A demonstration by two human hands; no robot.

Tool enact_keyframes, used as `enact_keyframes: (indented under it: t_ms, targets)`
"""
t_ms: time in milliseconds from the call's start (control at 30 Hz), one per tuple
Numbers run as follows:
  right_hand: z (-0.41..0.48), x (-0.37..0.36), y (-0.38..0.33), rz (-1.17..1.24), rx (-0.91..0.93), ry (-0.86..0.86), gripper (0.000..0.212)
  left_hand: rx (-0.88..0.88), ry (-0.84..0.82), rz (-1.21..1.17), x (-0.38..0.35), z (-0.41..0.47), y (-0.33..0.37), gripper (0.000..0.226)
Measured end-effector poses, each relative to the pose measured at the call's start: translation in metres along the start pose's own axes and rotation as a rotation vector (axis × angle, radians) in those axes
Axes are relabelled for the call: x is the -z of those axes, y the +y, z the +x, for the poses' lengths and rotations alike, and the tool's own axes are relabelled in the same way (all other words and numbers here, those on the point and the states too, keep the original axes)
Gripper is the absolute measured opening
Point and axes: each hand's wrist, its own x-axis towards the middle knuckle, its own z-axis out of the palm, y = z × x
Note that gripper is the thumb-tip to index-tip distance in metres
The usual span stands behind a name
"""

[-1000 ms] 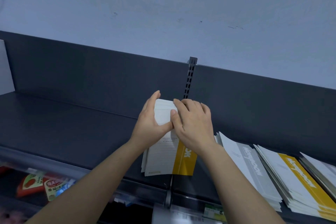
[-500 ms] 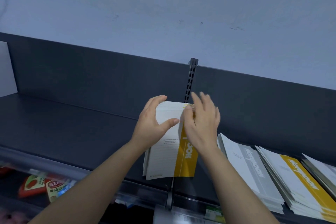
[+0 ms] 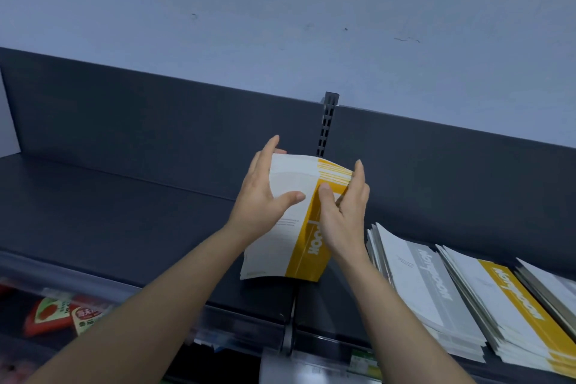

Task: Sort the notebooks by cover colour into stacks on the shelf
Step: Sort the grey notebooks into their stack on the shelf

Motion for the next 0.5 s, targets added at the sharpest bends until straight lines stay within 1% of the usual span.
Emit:
enact_keyframes:
  t_ms: [67,133,267,333,400,467,500]
  targets:
    - [-0.004,-0.002,0.002,-0.03,0.011,-0.012,0.072,0.051,-0.03,-0.014,0.005,0.001,-0.007,0.099]
    - [-0.005,-0.005,0.003,-0.06,0.026,0.009,0.07,0.094,-0.058,-0.018,0.009,0.001,-0.013,0.105]
    - [0.0,-0.008,0.003,-0.111,0.02,0.077,0.056,0.156,-0.11,-0.034,0.013,0.003,-0.016,0.121]
    - [0.004,-0.008,0.003,-0.246,0.054,0.093,0.049,0.188,-0.111,-0.069,0.013,0.003,-0.017,0.125]
    - [0.008,-0.008,-0.002,-0.489,0.132,0.111,0.049,0.197,-0.117,-0.084,0.013,0.003,-0.018,0.125]
    - [0.012,-0.011,-0.015,-0.684,0.316,0.117,0.057,0.192,-0.127,-0.076,0.013,0.003,-0.015,0.121]
    - [0.015,-0.014,-0.023,-0.753,0.398,0.07,0.062,0.195,-0.13,-0.075,0.013,0.004,-0.014,0.119]
